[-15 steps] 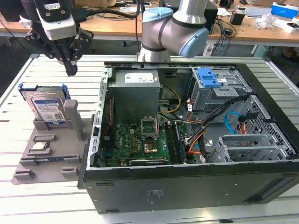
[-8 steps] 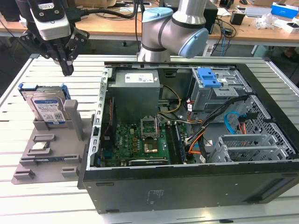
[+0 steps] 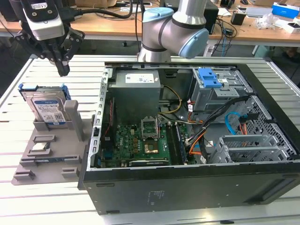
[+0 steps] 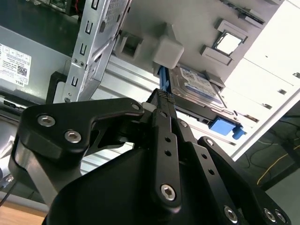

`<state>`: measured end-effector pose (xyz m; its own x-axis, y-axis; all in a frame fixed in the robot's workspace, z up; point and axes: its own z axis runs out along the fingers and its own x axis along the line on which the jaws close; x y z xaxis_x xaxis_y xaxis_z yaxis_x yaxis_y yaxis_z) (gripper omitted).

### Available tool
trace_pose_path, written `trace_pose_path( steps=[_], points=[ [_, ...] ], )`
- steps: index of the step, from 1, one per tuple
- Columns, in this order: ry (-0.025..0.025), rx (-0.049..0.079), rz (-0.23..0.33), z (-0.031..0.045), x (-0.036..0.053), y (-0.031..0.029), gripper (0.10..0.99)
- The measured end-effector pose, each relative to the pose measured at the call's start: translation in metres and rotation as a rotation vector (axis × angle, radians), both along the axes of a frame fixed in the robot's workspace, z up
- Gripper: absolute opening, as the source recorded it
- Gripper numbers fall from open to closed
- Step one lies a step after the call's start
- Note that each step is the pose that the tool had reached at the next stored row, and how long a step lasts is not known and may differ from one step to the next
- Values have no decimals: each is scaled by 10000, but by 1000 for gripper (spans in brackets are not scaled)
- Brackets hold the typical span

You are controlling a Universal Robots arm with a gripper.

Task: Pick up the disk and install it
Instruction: 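Reach for the disk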

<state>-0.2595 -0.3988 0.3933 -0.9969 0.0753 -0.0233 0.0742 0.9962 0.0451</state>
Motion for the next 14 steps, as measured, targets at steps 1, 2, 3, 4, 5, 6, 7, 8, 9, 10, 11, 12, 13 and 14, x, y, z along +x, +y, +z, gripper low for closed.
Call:
trace_pose_path(
  steps=[1, 2, 3, 4, 5, 6, 7, 8, 9, 10, 11, 12, 13, 14],
  points=[
    [1, -1, 0, 0, -12, 0, 106],
    [-1, -1, 1, 0, -30, 0, 106],
    [0, 0, 0, 0, -44, 0, 106],
    [0, -1, 1, 0, -65, 0, 106],
    [0, 0, 1, 0, -79, 0, 106],
    [0, 0, 1, 0, -97, 0, 106],
    [0, 0, 1, 0, -108, 0, 106],
    [0, -1, 1, 0, -130, 0, 106],
    [0, 0, 0, 0, -148, 0, 106],
    [0, 0, 0, 0, -160, 0, 106],
    [0, 0, 0, 0, -179, 0, 106],
    [-1, 0, 0, 0, -192, 0, 106],
    [0, 0, 1, 0, -205, 0, 106],
    [0, 0, 0, 0, -223, 0, 106]
  ],
)
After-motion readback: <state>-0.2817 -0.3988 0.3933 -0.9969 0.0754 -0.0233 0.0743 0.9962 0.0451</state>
